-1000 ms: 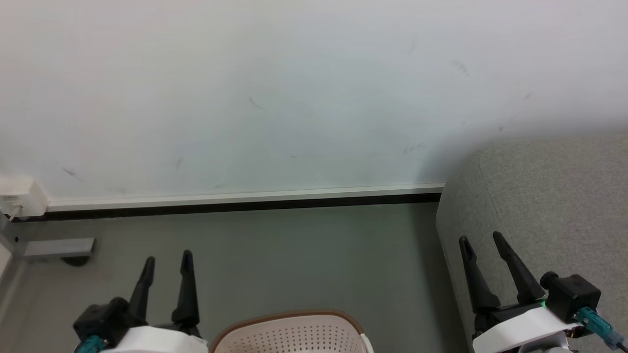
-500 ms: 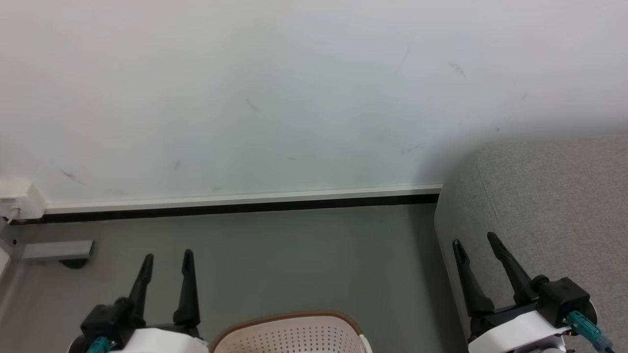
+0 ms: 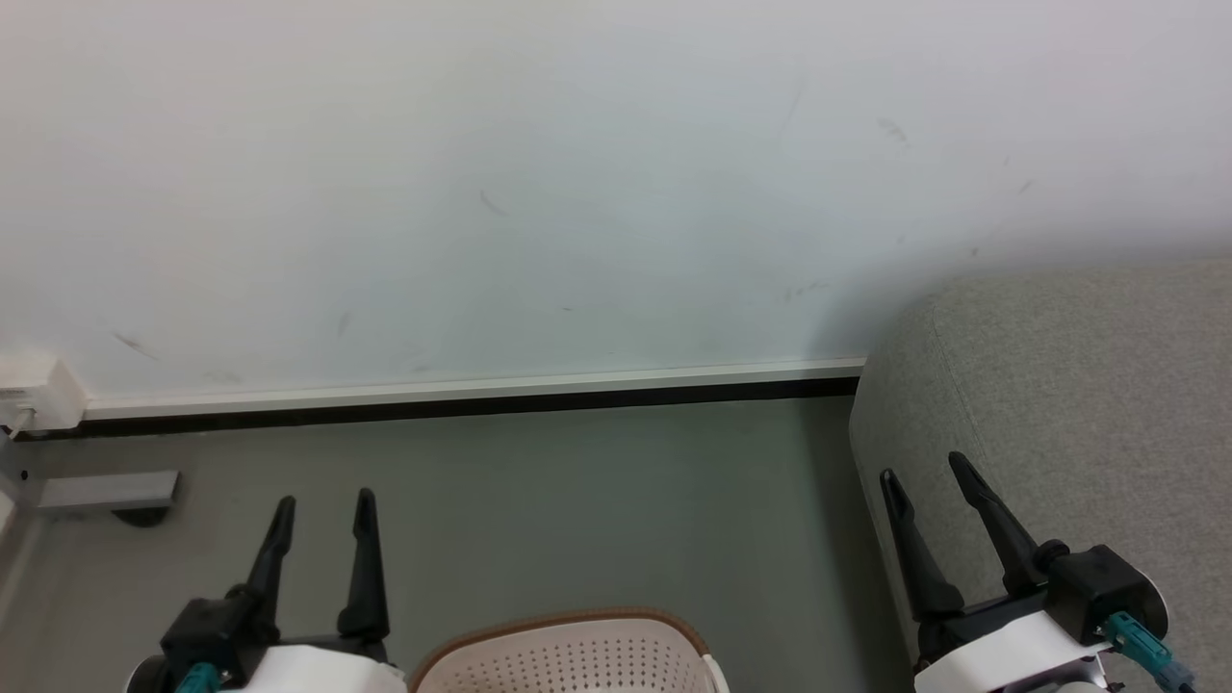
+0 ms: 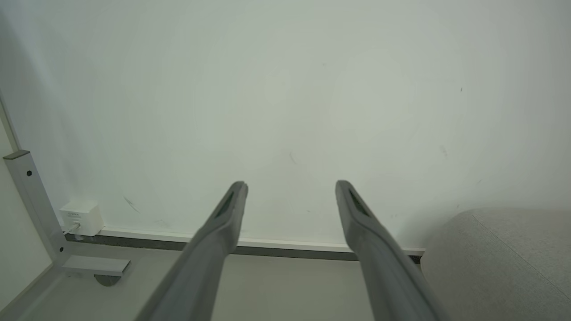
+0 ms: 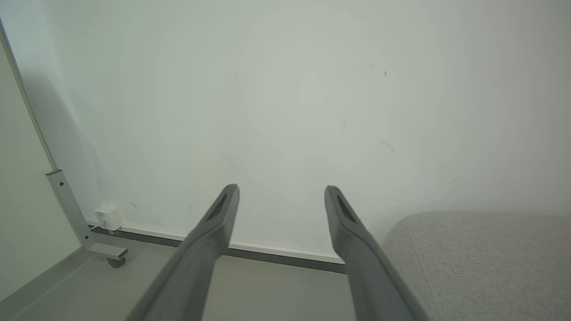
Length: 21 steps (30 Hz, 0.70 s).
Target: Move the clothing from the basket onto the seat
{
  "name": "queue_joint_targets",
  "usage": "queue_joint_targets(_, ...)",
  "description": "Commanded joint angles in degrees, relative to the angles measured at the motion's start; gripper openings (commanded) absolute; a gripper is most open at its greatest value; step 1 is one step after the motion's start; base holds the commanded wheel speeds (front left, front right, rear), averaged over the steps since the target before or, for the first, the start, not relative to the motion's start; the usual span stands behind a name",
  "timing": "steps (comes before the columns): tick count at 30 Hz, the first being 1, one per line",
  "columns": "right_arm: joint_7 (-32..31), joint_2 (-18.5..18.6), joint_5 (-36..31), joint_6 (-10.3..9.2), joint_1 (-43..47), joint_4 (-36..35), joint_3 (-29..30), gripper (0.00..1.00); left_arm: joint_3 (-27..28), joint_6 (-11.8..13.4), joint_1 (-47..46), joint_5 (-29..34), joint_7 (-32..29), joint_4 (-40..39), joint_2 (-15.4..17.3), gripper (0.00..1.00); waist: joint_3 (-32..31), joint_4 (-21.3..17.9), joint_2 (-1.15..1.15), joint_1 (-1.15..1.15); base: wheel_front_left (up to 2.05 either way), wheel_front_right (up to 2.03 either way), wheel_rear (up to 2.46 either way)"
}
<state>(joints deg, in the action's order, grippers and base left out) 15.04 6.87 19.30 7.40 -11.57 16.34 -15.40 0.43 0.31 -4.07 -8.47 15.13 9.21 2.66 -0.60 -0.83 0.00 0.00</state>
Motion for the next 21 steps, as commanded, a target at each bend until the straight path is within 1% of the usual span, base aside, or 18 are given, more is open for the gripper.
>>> queue_joint_targets(1,0.2,-0.1,-0.2,0.16,-0.5,-0.3,0.2,1.0,0.2,0.0,0.3,0.2,0.0,0.2,0.4,1.0,0.1,-0.1,0.0,0.0,0.0,0.0,0.0)
queue_joint_targets(16,0.2,-0.1,-0.1,0.16,-0.4,-0.7,0.3,1.0,0.0,0.6,0.6,-0.5,0.0,0.4,0.4,1.0,0.7,-0.3,0.0,0.0,0.0,0.0,0.0)
queue_joint_targets(21,0.2,0.1,0.0,0.16,-1.1,-0.9,0.0,1.0,-0.2,0.5,0.8,-1.4,0.0,1.4,0.4,1.0,1.4,-1.0,0.0,0.0,0.0,0.0,0.0)
